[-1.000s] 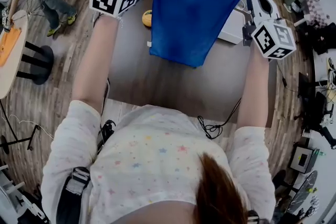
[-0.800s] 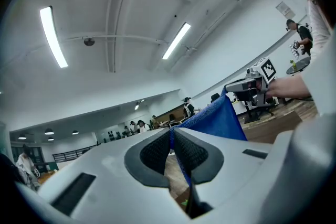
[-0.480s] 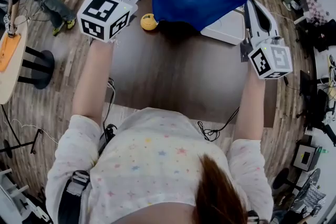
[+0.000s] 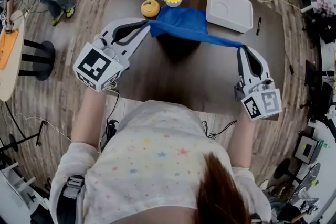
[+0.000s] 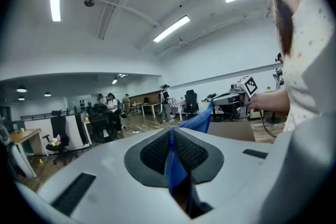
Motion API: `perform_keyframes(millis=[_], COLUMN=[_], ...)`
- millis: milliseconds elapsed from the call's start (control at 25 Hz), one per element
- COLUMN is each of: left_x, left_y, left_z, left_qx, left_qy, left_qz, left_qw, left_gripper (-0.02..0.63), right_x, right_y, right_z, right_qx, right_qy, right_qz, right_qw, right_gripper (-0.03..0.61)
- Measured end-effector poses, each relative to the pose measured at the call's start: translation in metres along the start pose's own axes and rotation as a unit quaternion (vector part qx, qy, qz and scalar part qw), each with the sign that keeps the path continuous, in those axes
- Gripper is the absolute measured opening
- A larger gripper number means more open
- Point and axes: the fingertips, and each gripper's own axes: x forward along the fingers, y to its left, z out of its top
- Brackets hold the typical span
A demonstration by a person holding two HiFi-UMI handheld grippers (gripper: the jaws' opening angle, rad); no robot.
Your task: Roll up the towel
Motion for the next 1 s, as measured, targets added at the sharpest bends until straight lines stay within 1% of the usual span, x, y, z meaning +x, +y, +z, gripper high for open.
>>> perform_keyframes(millis=[160, 280, 400, 480, 640, 800, 920, 1000], left_x=[-0.01, -0.016, -0.022, -0.022, -0.014, -0.007, -0.001, 0.003], left_y=[-0.028, -0.041, -0.05, -0.051, -0.048, -0.047, -0.048, -0.046], left_z=[-0.037, -0.053, -0.063, -0.072, -0.095, -0.114, -0.125, -0.131], left_qx=[-0.034, -0.075, -0.096, -0.103, -0.105, -0.115, -0.113, -0.119], left_qy=[0.03, 0.035, 0.035, 0.042, 0.064, 0.081, 0.092, 0.095], left_qz=[-0.026, -0.035, -0.039, -0.038, -0.034, -0.04, -0.043, -0.043], left_qw=[0.9986, 0.996, 0.994, 0.993, 0.9918, 0.9892, 0.9884, 0.9875], left_gripper=[0.029, 0.029, 0.029, 0.029, 0.029, 0.029, 0.029, 0.029], right_x=[-0.016, -0.024, -0.031, -0.029, -0.014, 0.0, 0.007, 0.013], right_y=[0.01, 0.017, 0.022, 0.023, 0.022, 0.016, 0.01, 0.006], right_z=[-0.026, -0.042, -0.053, -0.062, -0.082, -0.099, -0.108, -0.113], right_qx=[0.039, 0.049, 0.054, 0.056, 0.058, 0.061, 0.062, 0.061], right_qy=[0.025, 0.052, 0.068, 0.078, 0.098, 0.119, 0.125, 0.127], right_qz=[-0.003, 0.003, 0.007, 0.01, 0.014, 0.016, 0.013, 0.011], right_qw=[0.999, 0.997, 0.996, 0.995, 0.993, 0.991, 0.99, 0.99], right_gripper=[0.015, 0.015, 0.015, 0.015, 0.015, 0.015, 0.015, 0.015])
